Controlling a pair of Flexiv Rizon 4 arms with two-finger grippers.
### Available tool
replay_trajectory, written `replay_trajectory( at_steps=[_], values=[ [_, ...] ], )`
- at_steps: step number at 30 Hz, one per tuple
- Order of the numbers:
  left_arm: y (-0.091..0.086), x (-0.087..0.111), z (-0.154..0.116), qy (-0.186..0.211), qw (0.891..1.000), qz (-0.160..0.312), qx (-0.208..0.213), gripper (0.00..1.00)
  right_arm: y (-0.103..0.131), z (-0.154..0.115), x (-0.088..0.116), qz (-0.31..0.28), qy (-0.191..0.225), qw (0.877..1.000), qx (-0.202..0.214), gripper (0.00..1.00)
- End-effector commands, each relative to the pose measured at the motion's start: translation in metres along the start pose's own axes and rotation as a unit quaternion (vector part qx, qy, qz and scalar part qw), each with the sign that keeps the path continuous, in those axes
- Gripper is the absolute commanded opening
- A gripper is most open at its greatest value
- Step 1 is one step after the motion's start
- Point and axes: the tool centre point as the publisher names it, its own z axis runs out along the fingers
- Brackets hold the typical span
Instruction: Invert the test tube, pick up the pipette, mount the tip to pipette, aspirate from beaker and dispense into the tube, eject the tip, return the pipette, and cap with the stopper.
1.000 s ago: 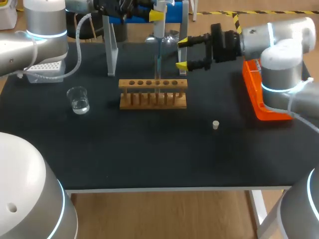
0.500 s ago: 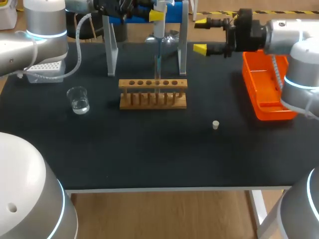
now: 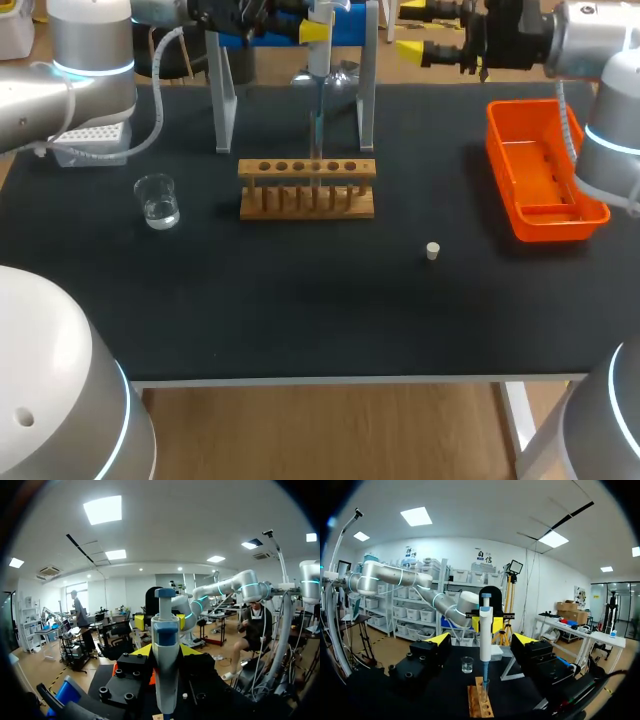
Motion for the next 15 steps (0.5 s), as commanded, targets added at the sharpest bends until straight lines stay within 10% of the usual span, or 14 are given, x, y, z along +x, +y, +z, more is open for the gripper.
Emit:
replay_trajectory(
  at_steps=[1, 15],
  values=[
    [-0.001, -0.001, -0.001, 0.002, 1.000, 0.000, 0.000, 0.00, 0.012, 0.010, -0.003, 0.006, -0.002, 1.000, 0.006, 0.71],
    [-0.001, -0.001, -0.001, 0.002, 1.000, 0.000, 0.000, 0.00, 0.048, 0.026, -0.005, 0.015, 0.006, 1.000, -0.013, 0.00]
  ],
)
